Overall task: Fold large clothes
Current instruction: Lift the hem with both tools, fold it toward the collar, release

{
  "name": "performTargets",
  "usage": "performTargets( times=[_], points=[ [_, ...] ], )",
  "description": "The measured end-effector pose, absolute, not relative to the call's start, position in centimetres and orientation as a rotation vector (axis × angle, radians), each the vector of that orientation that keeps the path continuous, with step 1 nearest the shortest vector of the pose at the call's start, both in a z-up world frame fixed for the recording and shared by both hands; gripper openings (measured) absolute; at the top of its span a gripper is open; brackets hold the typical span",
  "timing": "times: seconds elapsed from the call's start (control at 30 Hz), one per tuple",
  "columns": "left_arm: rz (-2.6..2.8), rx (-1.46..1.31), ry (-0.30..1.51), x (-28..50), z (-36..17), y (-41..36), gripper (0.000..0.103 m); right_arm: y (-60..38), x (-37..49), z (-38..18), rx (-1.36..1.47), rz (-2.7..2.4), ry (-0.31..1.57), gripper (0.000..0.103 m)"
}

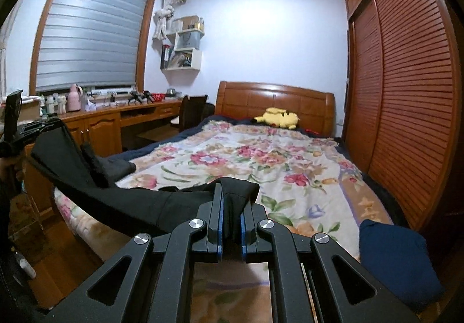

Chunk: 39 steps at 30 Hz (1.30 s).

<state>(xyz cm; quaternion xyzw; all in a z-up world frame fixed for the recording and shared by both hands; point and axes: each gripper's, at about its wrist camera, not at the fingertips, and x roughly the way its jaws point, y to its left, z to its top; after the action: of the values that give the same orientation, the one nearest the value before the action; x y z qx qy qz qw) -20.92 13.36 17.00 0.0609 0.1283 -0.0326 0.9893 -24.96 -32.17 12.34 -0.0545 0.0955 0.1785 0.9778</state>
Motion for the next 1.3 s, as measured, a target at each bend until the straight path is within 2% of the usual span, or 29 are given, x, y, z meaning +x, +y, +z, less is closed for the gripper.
performTargets(
  times=[0.3,0.57,1.17,1.2,1.27,1.3],
  points=[
    [0.053,0.106,0.487,-7.9,9.7,15.6,0.005,-28.6,-11.2,9.6,-0.102,0.299,0.345,0.008],
    [0.060,0.074,0.590,-0.9,5.8,16.1,0.005,-25.8,-1.5,6.4,-0.126,0.248,0.468,0.008],
    [0.103,0.096,0.611,11.1,5.0,15.5,0.006,-20.7,13.1,4.6,-0.176,0.103,0.554,0.008],
    [0.093,0.086,0.615,11.2,4.9,15.5,0.007,-20.3,13.4,4.4,-0.172,0.099,0.564,0.009],
    [0.065,0.067,0.616,10.6,4.8,15.4,0.016,-19.9,13.6,3.9,-0.168,0.097,0.572,0.011],
    [0.059,0.066,0.614,10.4,4.8,15.2,0.028,-19.6,13.5,3.8,-0.167,0.101,0.572,0.014]
  ],
)
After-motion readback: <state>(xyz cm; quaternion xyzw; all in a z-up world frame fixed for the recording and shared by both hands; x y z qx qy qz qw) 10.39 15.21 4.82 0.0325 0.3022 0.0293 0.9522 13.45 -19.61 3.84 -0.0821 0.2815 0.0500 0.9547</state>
